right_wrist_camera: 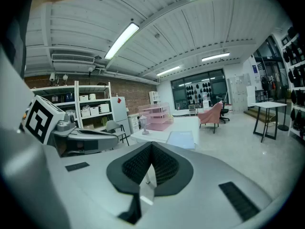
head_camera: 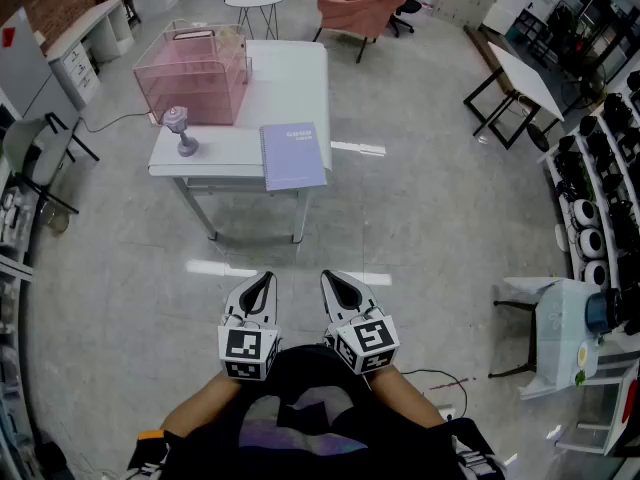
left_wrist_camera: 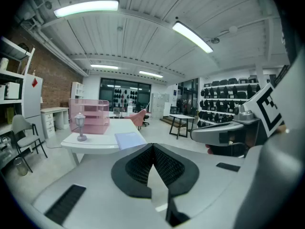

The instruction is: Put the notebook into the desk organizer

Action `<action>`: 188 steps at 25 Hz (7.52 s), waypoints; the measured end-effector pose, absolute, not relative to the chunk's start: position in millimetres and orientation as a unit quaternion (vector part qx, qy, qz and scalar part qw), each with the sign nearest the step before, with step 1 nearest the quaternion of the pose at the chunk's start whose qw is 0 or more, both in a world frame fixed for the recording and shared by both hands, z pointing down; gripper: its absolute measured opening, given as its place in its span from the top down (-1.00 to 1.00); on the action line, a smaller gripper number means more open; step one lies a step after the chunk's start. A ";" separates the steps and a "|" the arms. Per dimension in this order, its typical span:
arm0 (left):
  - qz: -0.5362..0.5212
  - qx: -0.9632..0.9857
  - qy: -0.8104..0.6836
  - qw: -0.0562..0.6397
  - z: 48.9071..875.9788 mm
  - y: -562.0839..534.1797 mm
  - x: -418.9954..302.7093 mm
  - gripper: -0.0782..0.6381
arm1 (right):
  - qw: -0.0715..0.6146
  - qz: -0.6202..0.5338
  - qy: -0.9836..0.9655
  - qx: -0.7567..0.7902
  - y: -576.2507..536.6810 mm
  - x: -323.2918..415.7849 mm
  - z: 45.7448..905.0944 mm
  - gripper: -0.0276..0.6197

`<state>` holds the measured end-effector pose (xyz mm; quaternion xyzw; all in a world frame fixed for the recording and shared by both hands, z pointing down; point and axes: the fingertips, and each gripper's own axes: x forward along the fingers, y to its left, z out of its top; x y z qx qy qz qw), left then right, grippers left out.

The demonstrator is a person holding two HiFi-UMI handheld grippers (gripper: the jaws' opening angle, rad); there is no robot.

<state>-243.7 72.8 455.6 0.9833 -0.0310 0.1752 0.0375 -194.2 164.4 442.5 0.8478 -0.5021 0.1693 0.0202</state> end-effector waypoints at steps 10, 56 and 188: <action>0.168 0.985 -0.029 0.036 453.5 58.2 -245.1 0.76 | 0.025 0.162 -0.496 0.852 151.1 -194.3 439.3 0.87; 0.353 0.877 -0.047 0.323 641.9 -106.6 -0.7 0.12 | -0.221 0.446 -0.379 0.781 51.2 118.2 643.2 0.17; 0.153 0.796 -0.540 0.226 362.3 -379.1 156.9 0.37 | 0.156 0.088 -0.776 0.605 -443.4 285.4 366.3 0.52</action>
